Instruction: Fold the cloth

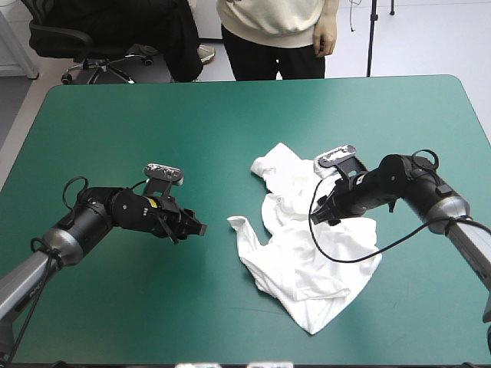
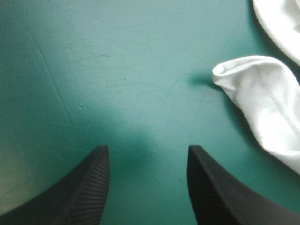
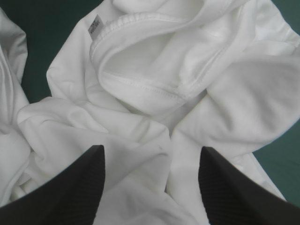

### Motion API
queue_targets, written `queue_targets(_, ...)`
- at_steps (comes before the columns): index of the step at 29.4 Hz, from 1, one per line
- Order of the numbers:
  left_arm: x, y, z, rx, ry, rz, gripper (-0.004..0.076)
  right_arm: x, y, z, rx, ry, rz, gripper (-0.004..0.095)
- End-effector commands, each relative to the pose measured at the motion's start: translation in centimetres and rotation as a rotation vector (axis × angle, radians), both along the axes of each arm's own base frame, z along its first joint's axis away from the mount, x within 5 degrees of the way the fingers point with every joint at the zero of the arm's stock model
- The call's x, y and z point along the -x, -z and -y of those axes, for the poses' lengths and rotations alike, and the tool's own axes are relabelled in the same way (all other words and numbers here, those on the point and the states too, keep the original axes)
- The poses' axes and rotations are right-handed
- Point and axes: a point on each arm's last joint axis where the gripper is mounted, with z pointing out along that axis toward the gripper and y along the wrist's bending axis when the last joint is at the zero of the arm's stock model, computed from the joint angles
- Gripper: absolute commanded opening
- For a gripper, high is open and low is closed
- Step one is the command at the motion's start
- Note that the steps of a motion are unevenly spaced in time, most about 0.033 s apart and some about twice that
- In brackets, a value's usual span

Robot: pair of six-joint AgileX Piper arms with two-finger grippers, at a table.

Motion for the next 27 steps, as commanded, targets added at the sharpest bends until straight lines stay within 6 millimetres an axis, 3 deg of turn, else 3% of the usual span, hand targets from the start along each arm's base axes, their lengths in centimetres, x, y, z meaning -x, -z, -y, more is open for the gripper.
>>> queue_targets(1,-0.2,-1.8,0.2,0.049,-0.016,0.066,0.0375,0.0,-1.9,-0.1,-0.033,0.007,0.076,0.0553)
queue_targets(10,-0.2,-1.8,0.2,0.048,-0.015,0.067,0.0376,-0.2,-1.9,0.1,-0.037,0.030,0.075,0.0554)
queue_targets(13,0.0,-2.6,0.0,0.029,0.003,0.106,0.0376,-0.6,-1.8,0.6,0.003,0.088,0.097,0.0554)
queue_targets(21,1.0,-10.6,-1.5,-0.013,0.000,0.371,0.0376,-2.0,-0.5,0.7,0.068,0.110,0.119,0.0562)
queue_targets(27,3.1,-15.9,-4.1,-0.098,-0.124,0.571,0.0375,-2.8,1.7,-0.4,0.018,0.057,0.034,0.0599)
